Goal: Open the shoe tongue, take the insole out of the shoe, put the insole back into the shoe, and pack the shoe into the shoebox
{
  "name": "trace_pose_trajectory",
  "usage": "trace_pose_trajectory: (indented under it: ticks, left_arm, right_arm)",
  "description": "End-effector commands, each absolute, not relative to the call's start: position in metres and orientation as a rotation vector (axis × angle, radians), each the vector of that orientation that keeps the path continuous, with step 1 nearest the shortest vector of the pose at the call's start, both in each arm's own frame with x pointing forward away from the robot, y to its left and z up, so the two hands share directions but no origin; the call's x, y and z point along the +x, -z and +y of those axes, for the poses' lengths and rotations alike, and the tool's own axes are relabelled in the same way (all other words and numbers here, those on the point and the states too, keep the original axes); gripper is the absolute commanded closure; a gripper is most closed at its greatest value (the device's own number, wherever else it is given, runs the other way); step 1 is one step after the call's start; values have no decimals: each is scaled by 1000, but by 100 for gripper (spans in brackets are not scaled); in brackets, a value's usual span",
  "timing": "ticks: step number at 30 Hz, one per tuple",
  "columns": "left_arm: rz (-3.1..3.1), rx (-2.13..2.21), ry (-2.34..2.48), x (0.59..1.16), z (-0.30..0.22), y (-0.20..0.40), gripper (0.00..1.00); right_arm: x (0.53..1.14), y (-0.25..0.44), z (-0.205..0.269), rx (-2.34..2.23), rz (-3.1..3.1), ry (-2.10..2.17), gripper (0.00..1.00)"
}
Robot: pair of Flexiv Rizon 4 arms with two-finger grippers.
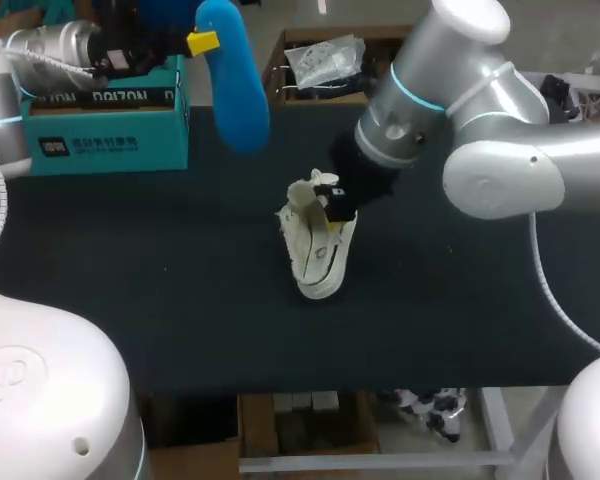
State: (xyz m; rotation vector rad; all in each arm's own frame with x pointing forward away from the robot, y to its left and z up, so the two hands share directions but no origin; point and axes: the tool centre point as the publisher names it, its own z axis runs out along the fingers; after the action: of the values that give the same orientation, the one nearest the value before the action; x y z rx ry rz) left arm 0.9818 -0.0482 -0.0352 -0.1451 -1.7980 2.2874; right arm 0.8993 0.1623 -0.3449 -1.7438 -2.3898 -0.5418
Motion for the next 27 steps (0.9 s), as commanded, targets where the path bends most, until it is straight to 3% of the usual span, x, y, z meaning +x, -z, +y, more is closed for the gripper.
trace_pose_trajectory:
  ticks: [1, 6, 7, 8, 9, 19, 27]
  left_arm:
    - [-1755, -231, -2253, 984, -45, 36, 100]
    - [-1736, -195, -2263, 978, -46, 37, 100]
    - [-1735, -181, -2264, 976, -47, 37, 100]
    - [-1732, -174, -2265, 972, -48, 38, 100]
    - [-1726, -161, -2266, 969, -49, 38, 100]
    - [-1814, 15, -2250, 918, -60, 38, 100]
    - [-1856, 201, -2309, 860, -59, 44, 100]
  right_arm:
    - [901, 347, 153, -1763, -2402, 678, 100]
    - [905, 349, 143, -1719, -2401, 681, 100]
    - [905, 349, 142, -1718, -2401, 681, 81]
    - [905, 349, 141, -1714, -2400, 682, 25]
    - [904, 348, 139, -1712, -2401, 682, 0]
    - [896, 336, 105, -1633, -2483, 700, 0]
    - [896, 336, 105, -1633, -2483, 700, 0]
